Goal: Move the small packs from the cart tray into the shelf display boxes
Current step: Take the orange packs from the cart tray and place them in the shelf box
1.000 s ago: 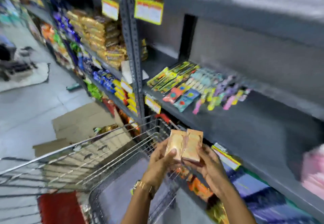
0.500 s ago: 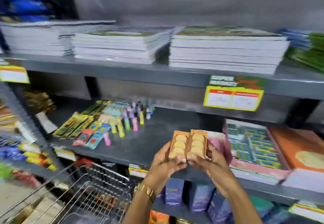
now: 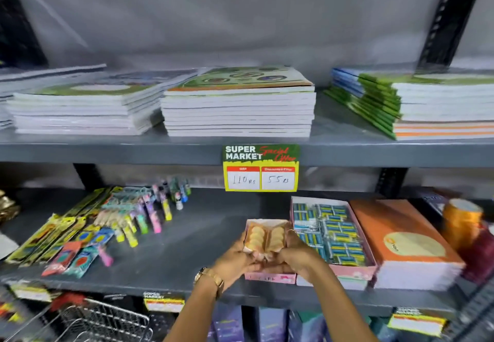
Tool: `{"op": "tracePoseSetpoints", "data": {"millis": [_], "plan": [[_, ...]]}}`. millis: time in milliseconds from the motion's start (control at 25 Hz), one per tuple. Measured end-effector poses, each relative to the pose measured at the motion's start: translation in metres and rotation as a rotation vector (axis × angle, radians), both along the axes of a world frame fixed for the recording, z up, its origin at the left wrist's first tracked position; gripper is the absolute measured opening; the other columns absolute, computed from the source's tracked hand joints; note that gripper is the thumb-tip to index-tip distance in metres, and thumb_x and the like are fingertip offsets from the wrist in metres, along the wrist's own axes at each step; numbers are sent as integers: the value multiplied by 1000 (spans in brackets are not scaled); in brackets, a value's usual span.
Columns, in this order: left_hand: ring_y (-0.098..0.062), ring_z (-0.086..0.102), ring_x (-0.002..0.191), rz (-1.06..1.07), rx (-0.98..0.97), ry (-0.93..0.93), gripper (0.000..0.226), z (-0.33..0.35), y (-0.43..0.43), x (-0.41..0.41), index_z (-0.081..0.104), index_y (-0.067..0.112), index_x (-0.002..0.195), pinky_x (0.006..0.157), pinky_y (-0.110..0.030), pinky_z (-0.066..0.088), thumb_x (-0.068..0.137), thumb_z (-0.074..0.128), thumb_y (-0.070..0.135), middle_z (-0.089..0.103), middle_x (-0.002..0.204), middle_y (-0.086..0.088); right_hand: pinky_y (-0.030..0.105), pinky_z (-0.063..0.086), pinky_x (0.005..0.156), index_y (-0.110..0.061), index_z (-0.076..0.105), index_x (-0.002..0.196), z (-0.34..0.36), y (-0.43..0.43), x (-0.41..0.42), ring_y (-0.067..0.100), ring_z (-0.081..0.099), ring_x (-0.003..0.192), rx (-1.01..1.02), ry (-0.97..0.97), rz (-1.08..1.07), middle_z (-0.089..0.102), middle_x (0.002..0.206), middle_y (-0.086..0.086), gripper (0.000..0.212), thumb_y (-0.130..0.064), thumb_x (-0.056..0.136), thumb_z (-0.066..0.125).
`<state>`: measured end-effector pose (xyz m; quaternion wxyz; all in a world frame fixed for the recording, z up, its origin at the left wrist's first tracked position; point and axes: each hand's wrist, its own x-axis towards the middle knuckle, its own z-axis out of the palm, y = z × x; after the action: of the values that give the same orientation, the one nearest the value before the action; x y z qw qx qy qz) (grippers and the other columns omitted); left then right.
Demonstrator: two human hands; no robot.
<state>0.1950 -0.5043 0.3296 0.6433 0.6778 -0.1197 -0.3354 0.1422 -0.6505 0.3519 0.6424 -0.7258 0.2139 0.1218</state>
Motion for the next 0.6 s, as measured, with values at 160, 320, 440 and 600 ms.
{"op": "tracePoseSetpoints", "data": {"millis": [160, 320, 440, 600], "plan": [[-14, 60, 75, -34, 403, -295, 59, 12, -4, 12, 26, 16, 145, 78, -39, 55, 93, 50, 5, 61, 111, -13, 52, 57, 89, -9, 60, 102, 9, 5, 10, 37, 70, 92, -283, 77, 3, 69, 108, 20, 17, -14, 89, 50], [-30, 65, 101, -155, 832, -618, 61, 11, -3, 22, 32, 17, 142, 87, -38, 55, 90, 56, 36, 65, 123, -13, 43, 57, 92, -9, 55, 86, 8, 16, 5, 33, 69, 100, -572, 152, -13, 69, 112, 19, 18, -19, 95, 43], [-38, 49, 126, -219, 1047, -768, 73, 4, -1, 23, 16, 13, 149, 106, -42, 44, 91, 55, 33, 49, 139, -18, 37, 58, 91, -2, 57, 115, 1, 22, 8, 29, 67, 105, -766, 171, -54, 65, 120, 16, 25, -7, 96, 42], [-34, 40, 129, -266, 1009, -911, 78, -10, -2, 11, 8, 25, 151, 106, -43, 43, 88, 53, 14, 31, 145, -11, 31, 50, 95, -11, 48, 131, -5, 31, 4, 23, 57, 119, -1121, 160, 23, 58, 129, 9, 36, -9, 95, 51]]}}
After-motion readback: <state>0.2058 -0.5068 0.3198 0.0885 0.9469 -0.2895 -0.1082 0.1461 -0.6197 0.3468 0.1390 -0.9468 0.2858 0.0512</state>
